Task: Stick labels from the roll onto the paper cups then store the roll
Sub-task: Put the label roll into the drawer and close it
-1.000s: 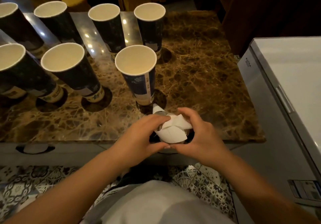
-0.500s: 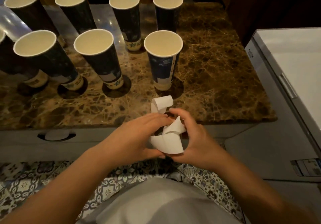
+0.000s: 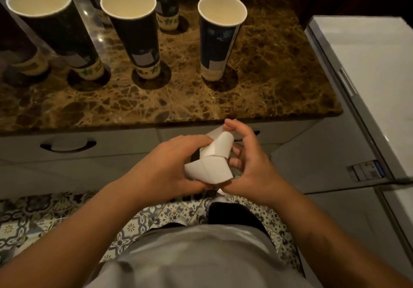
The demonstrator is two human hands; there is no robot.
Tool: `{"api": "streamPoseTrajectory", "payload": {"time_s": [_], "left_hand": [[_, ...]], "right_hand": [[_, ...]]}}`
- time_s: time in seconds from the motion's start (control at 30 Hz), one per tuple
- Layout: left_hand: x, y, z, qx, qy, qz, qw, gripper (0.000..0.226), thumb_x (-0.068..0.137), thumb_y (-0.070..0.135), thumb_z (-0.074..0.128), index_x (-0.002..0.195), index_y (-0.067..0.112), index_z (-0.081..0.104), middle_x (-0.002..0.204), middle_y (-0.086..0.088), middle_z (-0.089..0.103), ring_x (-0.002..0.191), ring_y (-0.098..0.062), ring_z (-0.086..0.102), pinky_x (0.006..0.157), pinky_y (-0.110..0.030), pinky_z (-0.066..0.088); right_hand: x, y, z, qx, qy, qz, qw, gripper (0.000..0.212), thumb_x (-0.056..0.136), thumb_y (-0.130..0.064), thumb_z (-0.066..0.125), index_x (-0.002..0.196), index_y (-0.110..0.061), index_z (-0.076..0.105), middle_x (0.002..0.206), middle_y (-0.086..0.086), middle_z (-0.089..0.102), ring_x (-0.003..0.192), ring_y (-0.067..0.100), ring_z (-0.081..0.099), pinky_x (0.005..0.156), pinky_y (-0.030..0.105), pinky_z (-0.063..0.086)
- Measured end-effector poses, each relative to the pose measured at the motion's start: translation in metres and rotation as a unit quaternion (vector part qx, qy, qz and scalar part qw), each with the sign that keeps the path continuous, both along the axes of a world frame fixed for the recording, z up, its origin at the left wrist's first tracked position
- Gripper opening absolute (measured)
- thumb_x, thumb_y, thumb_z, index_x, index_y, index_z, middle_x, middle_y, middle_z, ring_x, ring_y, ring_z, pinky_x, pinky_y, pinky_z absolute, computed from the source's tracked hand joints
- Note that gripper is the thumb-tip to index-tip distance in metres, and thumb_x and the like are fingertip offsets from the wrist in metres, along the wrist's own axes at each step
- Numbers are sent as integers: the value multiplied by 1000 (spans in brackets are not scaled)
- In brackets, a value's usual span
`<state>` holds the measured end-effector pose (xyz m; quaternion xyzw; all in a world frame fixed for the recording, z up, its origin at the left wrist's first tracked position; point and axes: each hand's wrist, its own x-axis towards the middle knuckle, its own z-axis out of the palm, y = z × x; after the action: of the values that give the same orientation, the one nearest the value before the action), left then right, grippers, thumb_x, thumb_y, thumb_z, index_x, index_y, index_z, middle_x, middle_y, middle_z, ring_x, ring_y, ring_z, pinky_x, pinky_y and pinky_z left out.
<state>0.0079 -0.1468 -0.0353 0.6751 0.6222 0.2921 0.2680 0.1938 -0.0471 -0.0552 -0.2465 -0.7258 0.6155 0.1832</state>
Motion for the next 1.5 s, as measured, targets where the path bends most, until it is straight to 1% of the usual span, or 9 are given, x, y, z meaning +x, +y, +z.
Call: {"api": "streamPoseTrajectory", "payload": {"time_s": [0.2, 0.3, 0.4, 0.47, 0.6, 1.03, 1.27, 1.37, 1.5], "left_hand": [[-5, -12, -11, -12, 35, 71, 997, 67, 68, 41, 83, 127, 33, 52, 114, 23, 58, 101, 0, 54, 78, -23, 48], [-7, -17, -11, -27, 36, 103, 994, 64, 69, 43, 80, 126, 35, 51, 109, 26, 55, 100, -3, 54, 78, -27, 49], [-5, -19, -10, -48, 16, 119, 992, 59, 70, 39, 80, 123, 33, 53, 108, 20, 59, 98, -6, 55, 79, -35, 52], [-5, -20, -12, -59, -2, 130, 990, 61, 69, 38, 80, 123, 34, 53, 109, 18, 60, 99, -6, 57, 79, -36, 53], [-4, -22, -15, -95, -67, 160, 980, 65, 68, 34, 84, 123, 39, 50, 111, 19, 61, 99, 4, 58, 76, -23, 55], [0, -23, -25, -128, -182, 225, 949, 56, 74, 26, 83, 119, 38, 53, 108, 13, 61, 95, -9, 62, 65, -21, 54], [8, -10, -26, -129, -227, 217, 941, 53, 76, 24, 81, 118, 38, 51, 107, 12, 62, 93, -7, 62, 63, -14, 51], [11, -1, -32, -146, -245, 213, 935, 54, 78, 25, 79, 125, 30, 53, 109, 8, 64, 95, -10, 64, 66, -17, 50], [13, 20, -49, -194, -240, 199, 930, 54, 77, 35, 80, 123, 28, 53, 112, 3, 65, 99, -15, 64, 76, -29, 54]], "right_hand": [[1, -3, -21, 25, -28, -95, 995, 60, 82, -31, 72, 130, -44, 40, 139, -7, 42, 119, 3, 52, 92, 30, 52], [4, 25, -47, 81, -181, -147, 969, 47, 91, -31, 63, 135, -28, 44, 138, -4, 42, 114, 5, 51, 97, 33, 49], [6, 56, -77, 215, -396, -45, 892, 67, 91, -36, 62, 146, -15, 31, 150, 4, 31, 129, 22, 44, 102, 35, 43], [5, 65, -91, 274, -440, -1, 855, 66, 91, -36, 62, 144, -13, 31, 145, 7, 35, 125, 27, 48, 93, 36, 47], [-2, 73, -94, 294, -415, -27, 861, 49, 93, -40, 56, 132, -11, 47, 129, 10, 49, 114, 28, 54, 85, 36, 47], [34, 39, -98, 316, -409, -84, 852, 33, 96, -43, 52, 90, -20, 74, 76, 2, 72, 72, 20, 65, 62, 34, 54], [69, -2, -76, 295, -416, -35, 860, 35, 90, -51, 53, 90, -23, 73, 82, -3, 73, 77, 18, 66, 64, 36, 55], [81, -24, -58, 357, -302, -165, 868, 28, 89, -45, 57, 81, -22, 71, 73, -9, 68, 65, 9, 60, 54, 29, 50], [92, -15, -57, 293, -302, -293, 858, 20, 87, -38, 65, 98, -21, 69, 95, -9, 59, 95, 15, 52, 69, 30, 44]]}}
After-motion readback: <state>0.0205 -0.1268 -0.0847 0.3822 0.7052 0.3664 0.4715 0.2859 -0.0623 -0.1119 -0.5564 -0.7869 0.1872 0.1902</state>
